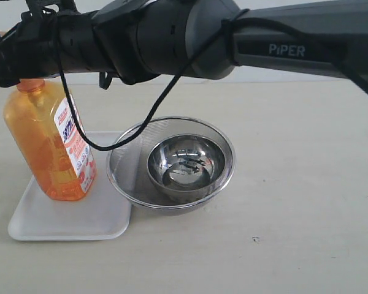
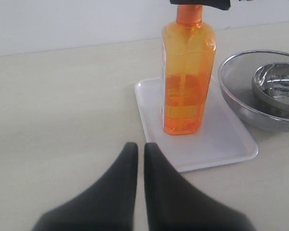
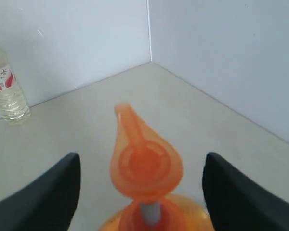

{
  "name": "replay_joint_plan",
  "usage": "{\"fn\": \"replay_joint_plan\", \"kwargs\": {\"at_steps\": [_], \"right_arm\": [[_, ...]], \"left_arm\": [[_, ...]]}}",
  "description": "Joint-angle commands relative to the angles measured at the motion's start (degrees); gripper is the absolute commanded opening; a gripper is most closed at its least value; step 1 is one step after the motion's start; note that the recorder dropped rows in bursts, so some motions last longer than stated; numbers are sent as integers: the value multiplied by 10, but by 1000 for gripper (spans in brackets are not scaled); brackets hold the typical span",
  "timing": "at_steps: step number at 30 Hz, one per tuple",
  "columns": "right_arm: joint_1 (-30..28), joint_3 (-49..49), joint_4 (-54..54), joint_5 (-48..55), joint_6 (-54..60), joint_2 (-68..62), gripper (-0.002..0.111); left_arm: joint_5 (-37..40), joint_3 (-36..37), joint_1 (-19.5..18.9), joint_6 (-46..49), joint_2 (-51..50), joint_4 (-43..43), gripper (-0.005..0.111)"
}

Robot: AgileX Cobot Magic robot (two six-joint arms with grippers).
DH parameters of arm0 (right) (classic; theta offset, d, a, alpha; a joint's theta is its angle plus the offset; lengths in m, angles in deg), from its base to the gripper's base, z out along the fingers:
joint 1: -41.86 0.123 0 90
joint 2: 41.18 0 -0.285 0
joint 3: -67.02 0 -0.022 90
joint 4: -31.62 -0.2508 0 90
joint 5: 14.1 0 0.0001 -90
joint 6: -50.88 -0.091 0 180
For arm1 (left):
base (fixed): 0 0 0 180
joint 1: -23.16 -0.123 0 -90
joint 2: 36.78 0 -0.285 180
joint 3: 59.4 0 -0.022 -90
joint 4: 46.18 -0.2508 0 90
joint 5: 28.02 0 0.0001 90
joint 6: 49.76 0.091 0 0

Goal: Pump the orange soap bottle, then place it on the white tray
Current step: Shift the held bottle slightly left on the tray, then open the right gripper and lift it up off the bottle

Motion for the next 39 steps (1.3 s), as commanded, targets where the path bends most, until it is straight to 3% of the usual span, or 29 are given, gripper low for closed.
{"fn": "replay_joint_plan", "kwargs": {"at_steps": [1,11,22,35,39], "right_arm": [[-2,-26,24,8,-17,17,64],[-2,-85,29,-4,-17,70,64],[-2,-84,68,34,-38,125,64],[-59,-84,466,209,-476,183,62],[-84,-84,535,270,-516,199,45]], "left_arm": [[-6,2,0,2,4,0,5],[-6,2,0,2,4,0,5],[-6,2,0,2,4,0,5],[-5,2,0,2,4,0,5],[-5,2,0,2,4,0,5]]}}
